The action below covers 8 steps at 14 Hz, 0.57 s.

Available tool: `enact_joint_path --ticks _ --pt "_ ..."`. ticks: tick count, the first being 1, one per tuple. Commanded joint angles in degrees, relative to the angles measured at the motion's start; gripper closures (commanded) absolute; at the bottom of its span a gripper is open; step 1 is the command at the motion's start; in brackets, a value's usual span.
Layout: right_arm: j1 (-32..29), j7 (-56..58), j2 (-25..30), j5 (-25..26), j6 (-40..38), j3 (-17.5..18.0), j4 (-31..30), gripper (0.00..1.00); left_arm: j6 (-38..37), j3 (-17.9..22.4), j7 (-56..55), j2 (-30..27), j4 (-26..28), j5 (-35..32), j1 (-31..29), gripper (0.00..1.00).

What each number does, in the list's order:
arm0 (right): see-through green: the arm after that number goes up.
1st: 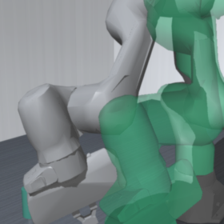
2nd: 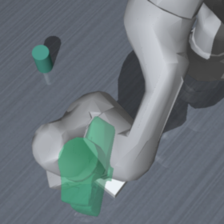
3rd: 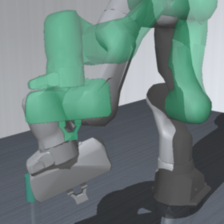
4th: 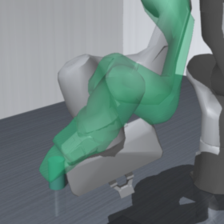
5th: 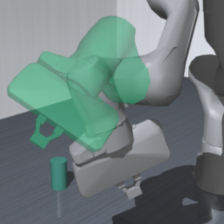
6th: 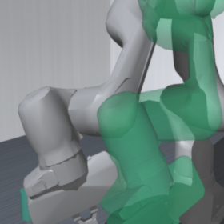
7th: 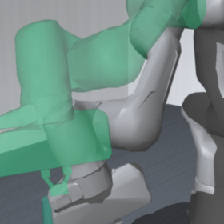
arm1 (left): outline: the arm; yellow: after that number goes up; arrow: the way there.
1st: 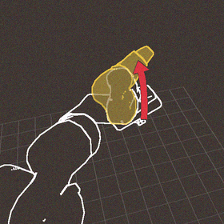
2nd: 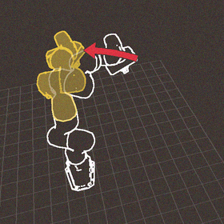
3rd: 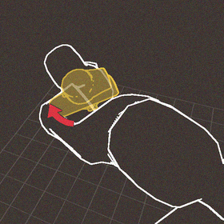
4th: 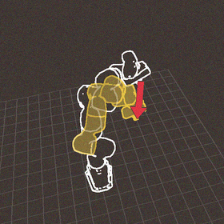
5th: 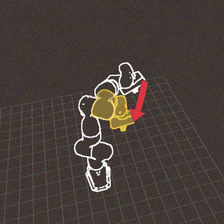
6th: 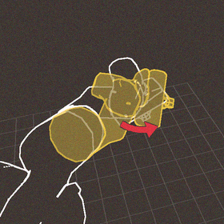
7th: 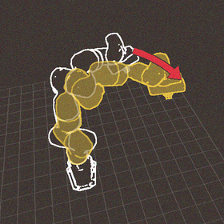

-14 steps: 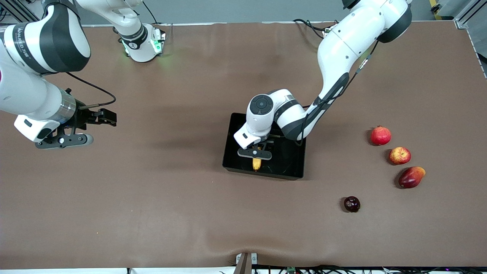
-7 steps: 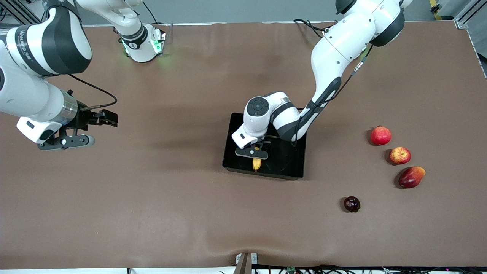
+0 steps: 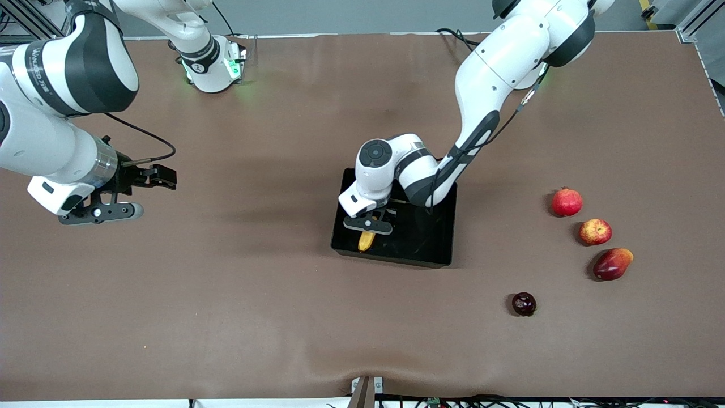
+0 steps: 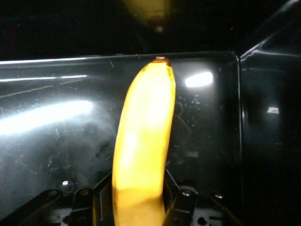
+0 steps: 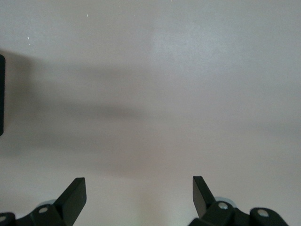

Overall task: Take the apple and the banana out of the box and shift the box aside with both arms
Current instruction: 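Close the left gripper on the stem end of the banana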

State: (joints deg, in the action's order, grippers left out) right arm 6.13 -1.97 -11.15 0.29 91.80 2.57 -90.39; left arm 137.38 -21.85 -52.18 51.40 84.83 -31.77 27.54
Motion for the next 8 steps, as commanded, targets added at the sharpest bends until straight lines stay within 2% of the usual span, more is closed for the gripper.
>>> enact_joint_path --ticks 1,8 --pt "0.1 -0.8 -0.7 -0.1 -0.2 0.2 1.2 0.0 0.1 1.5 -1.4 0.5 -0.4 -0.4 0.7 1.0" --pt "1.0 -0.8 -1.7 -0.1 0.1 0.3 1.2 0.0 -7.0 0.8 -2.8 -4.2 -1.9 1.7 0.6 1.0"
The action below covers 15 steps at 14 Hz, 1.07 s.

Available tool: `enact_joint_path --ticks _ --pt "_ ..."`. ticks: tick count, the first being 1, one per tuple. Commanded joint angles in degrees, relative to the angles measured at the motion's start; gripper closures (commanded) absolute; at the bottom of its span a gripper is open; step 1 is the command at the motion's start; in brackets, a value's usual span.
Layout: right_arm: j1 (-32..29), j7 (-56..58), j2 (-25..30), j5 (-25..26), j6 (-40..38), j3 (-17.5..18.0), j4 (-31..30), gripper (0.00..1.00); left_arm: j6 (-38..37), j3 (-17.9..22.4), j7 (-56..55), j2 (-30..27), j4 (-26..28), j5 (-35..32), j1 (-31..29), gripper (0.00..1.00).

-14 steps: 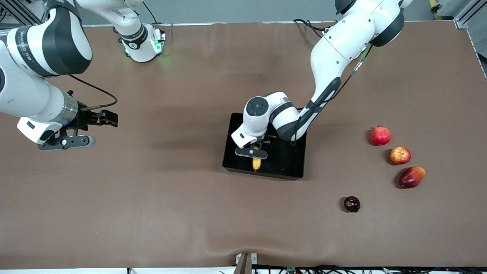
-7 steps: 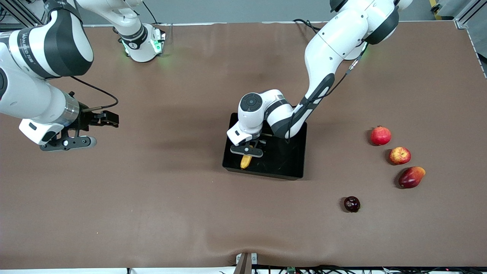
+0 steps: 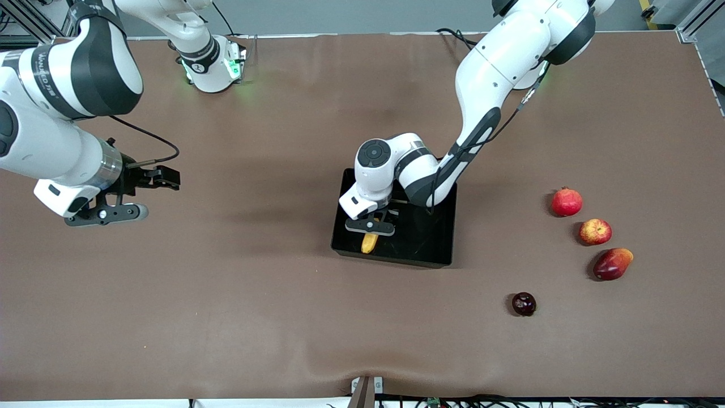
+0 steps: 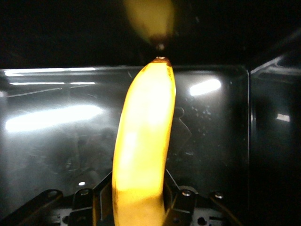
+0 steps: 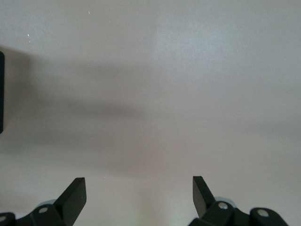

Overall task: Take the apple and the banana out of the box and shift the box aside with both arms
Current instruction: 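Close the left gripper on the stem end of the banana, then lift the banana with the left gripper while the right gripper grips the box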

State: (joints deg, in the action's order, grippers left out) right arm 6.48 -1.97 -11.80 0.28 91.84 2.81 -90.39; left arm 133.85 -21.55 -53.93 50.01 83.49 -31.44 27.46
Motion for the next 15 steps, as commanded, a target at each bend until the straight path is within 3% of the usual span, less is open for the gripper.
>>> enact_joint_path --ticks 1,7,11,15 --pt "1.2 -0.8 -1.6 -0.2 1.1 0.1 1.2 0.0 -5.7 0.5 -0.9 -3.4 -1.2 1.6 0.8 1.0" --pt "5.6 -0.8 -7.1 -0.2 5.9 0.1 1.2 0.0 -11.8 -1.5 -0.5 -9.7 -1.3 3.9 -0.7 1.0" --pt "8.0 -0.8 -10.8 -4.0 8.6 0.2 1.4 0.0 -13.9 -1.7 1.4 -16.8 0.2 9.4 -5.6 1.0" --pt "12.4 -7.2 -13.9 -6.4 15.1 0.2 1.6 0.0 -16.4 -2.5 12.3 -24.1 4.7 15.1 -13.8 1.0"
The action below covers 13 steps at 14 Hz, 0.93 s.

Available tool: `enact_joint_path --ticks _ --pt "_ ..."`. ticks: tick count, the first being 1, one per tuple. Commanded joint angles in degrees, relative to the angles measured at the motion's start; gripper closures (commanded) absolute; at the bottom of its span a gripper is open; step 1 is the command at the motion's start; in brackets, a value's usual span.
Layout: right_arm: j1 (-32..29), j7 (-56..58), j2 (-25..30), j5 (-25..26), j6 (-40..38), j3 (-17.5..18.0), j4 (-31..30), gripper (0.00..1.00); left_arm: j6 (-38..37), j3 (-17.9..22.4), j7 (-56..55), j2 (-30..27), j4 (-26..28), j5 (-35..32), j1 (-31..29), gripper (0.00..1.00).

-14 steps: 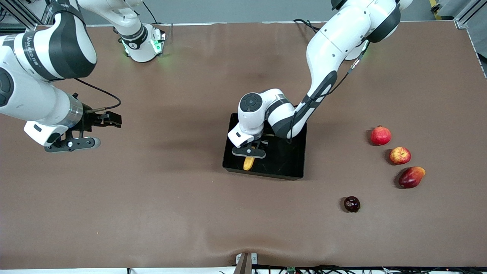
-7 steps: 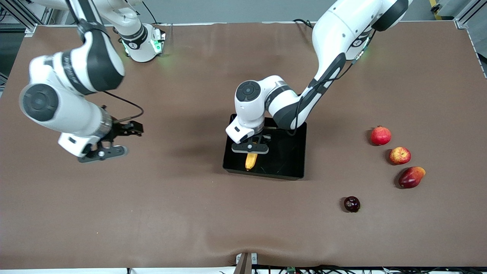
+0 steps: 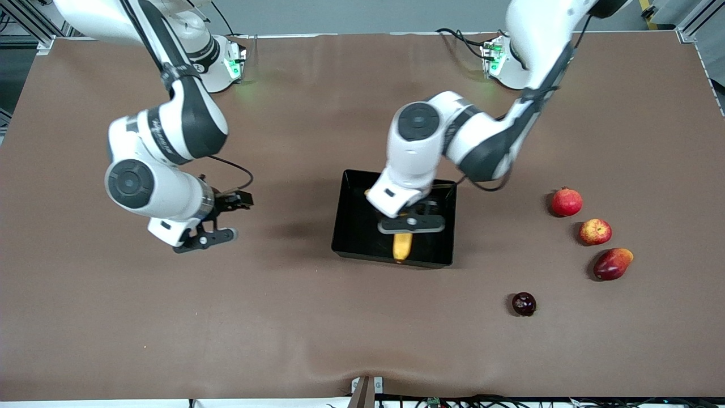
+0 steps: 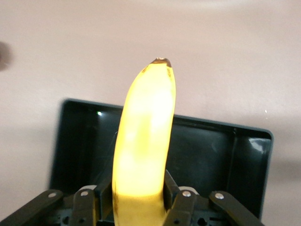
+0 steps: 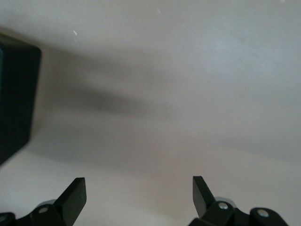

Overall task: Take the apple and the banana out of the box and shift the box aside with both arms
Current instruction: 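Lift the banana with the left gripper while the right gripper grips the box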

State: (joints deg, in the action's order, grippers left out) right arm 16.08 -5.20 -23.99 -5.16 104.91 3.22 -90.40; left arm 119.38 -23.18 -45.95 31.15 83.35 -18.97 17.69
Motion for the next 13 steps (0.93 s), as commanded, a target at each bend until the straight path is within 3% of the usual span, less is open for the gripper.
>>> enact_joint_path --ticks 1,3,8,13 --pt "4.4 -6.2 -2.9 -1.0 3.7 -0.2 1.6 0.0 -4.8 -0.9 6.3 -7.1 6.1 3.3 -5.7 1.0" --pt "7.6 -12.2 -5.1 -0.8 7.1 -0.2 1.6 0.0 -8.0 -0.9 8.7 -10.0 10.2 3.3 -9.7 1.0" --pt "16.2 -27.3 -11.0 -0.6 13.2 -0.2 4.5 0.0 -7.3 -0.7 18.2 -11.6 17.2 1.7 -22.0 1.0" --pt "21.3 -32.9 -16.4 -0.2 21.4 -0.3 5.4 0.0 3.0 -0.7 24.7 -8.0 20.9 1.7 -33.2 1.0"
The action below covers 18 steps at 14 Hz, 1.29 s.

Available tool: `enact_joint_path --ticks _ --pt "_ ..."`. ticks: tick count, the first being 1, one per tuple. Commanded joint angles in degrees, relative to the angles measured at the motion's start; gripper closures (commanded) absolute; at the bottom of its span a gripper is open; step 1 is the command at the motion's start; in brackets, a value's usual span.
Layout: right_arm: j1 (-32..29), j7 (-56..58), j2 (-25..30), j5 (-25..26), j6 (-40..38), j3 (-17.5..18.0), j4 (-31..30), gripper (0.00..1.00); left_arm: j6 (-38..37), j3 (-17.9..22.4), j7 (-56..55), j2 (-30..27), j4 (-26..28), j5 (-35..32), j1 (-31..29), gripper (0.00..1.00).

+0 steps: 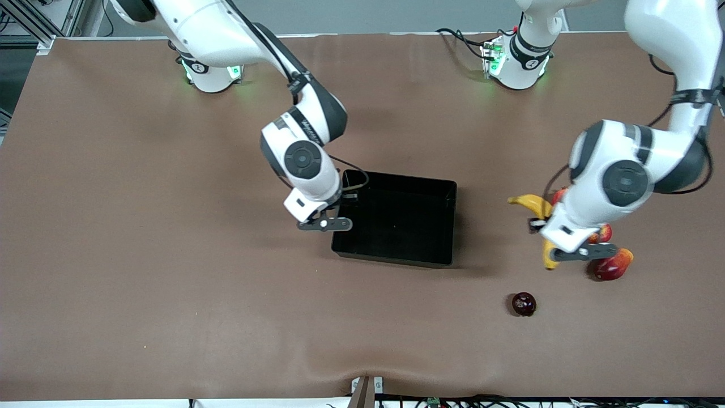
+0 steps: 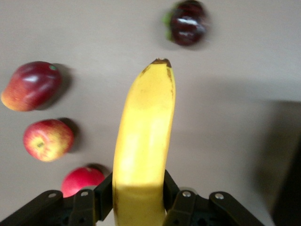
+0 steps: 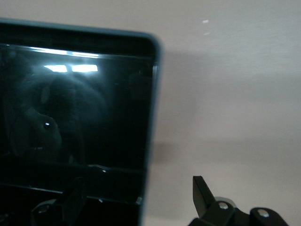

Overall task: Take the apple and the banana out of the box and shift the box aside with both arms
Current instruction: 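Lift the banana with the left gripper while the right gripper grips the box, then release the banana with the left gripper while the right gripper drags the box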

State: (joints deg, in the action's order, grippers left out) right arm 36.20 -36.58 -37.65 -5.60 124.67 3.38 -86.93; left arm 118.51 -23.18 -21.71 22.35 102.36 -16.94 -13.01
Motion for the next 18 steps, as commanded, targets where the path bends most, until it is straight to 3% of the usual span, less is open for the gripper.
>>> enact_joint_path --ticks 1,2,3,6,7,11,12,13,18 --pt "1.4 -1.6 -3.8 0.3 1.8 -0.5 1.9 0.0 6.4 -0.6 0.7 2.2 1.9 -0.8 -4.1 1.0" --pt "1.6 -1.6 -4.4 0.3 1.8 -0.5 1.8 0.0 9.1 -0.6 1.1 3.9 1.8 -2.2 -5.8 1.0" --pt "1.7 -1.6 -4.8 0.4 1.8 -0.6 1.7 0.07 12.2 -0.6 2.0 5.8 1.8 -4.4 -7.4 1.0" --pt "1.7 -1.6 -5.0 0.4 1.7 -0.7 1.1 0.86 23.1 -0.5 3.2 12.6 1.1 -8.7 -9.6 1.0" --pt "1.7 -1.6 -5.0 0.4 1.7 -0.7 0.9 1.0 25.2 -0.2 3.2 14.1 0.8 -9.6 -9.6 1.0" --pt "1.3 -1.6 -4.7 0.5 1.6 -0.7 0.9 1.0 29.5 0.2 3.2 18.6 -0.3 -11.9 -10.7 0.98" --pt "1.2 -1.6 -4.5 0.5 1.5 -0.8 1.0 1.0 29.5 0.2 3.2 19.0 -0.3 -12.8 -10.9 0.68" --pt "0.7 -1.6 -3.9 0.4 0.9 -0.9 0.9 1.0 29.5 0.5 3.2 19.4 -0.3 -14.1 -11.2 0.01" --pt "-5.9 -1.4 4.2 0.2 -5.6 -0.7 -0.1 1.0 28.6 0.1 3.0 15.7 0.5 -15.2 -11.2 0.0"
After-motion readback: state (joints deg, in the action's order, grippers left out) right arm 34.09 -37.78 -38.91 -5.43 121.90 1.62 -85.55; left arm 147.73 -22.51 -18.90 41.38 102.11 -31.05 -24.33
